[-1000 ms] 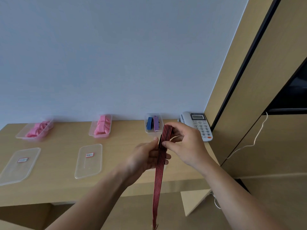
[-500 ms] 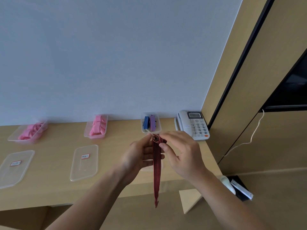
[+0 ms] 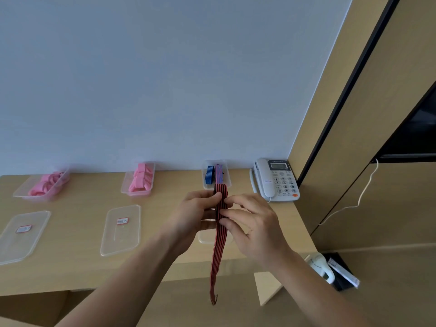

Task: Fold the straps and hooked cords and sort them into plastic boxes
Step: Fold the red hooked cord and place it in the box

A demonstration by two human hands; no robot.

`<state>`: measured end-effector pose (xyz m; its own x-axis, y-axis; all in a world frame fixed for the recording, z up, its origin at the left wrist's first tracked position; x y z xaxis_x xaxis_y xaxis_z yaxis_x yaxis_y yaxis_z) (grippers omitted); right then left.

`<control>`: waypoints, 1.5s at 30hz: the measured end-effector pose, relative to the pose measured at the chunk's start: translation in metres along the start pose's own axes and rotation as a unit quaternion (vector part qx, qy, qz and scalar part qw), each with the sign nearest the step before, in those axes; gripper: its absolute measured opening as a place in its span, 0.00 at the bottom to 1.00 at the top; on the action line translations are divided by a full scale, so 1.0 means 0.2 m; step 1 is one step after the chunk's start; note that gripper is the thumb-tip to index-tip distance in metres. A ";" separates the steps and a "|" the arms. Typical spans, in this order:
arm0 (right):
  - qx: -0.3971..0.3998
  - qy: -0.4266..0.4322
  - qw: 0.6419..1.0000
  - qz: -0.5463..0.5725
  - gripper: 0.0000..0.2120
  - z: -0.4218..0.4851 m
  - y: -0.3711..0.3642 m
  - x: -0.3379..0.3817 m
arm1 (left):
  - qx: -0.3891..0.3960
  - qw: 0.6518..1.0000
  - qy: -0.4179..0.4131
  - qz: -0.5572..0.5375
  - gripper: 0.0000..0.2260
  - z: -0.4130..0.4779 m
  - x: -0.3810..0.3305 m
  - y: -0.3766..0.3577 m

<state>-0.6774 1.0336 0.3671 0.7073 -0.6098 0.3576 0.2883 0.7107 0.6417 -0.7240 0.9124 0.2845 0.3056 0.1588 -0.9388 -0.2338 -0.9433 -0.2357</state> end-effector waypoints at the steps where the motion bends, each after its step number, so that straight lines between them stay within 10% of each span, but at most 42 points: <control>1: -0.007 -0.010 1.000 0.010 0.05 0.02 0.02 -0.01 | 0.001 1.000 -0.002 0.007 0.10 0.00 0.00 0.00; 7: 0.123 -0.203 0.964 0.123 0.33 0.11 -0.06 -0.17 | 0.007 0.997 -0.030 0.064 0.09 -0.03 -0.05 0.00; 16: 0.159 -0.194 0.960 0.122 0.21 0.20 -0.04 -0.15 | 0.011 0.998 0.024 0.056 0.23 -0.04 -0.03 -0.02; 27: 0.018 -0.110 0.993 0.032 0.22 0.20 0.04 -0.10 | -0.004 0.993 0.106 0.043 0.31 -0.05 0.06 -0.01; 45: -0.057 0.024 0.998 -0.001 0.12 0.01 0.04 0.01 | -0.022 0.998 0.058 -0.003 0.20 0.00 -0.01 0.04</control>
<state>-0.6738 1.0376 0.3742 0.7358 -0.5957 0.3221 0.3593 0.7465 0.5600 -0.7267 0.9045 0.2845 0.4115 0.1326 -0.9017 -0.1923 -0.9545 -0.2281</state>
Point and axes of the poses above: each hand's wrist, its own z-axis towards the middle knuckle, its own y-axis out of the back of the hand, x = y × z, the point moved 10 cm from there along z, towards the middle knuckle, and after that the axes turned 4 degrees about x, right-handed, at the moved point
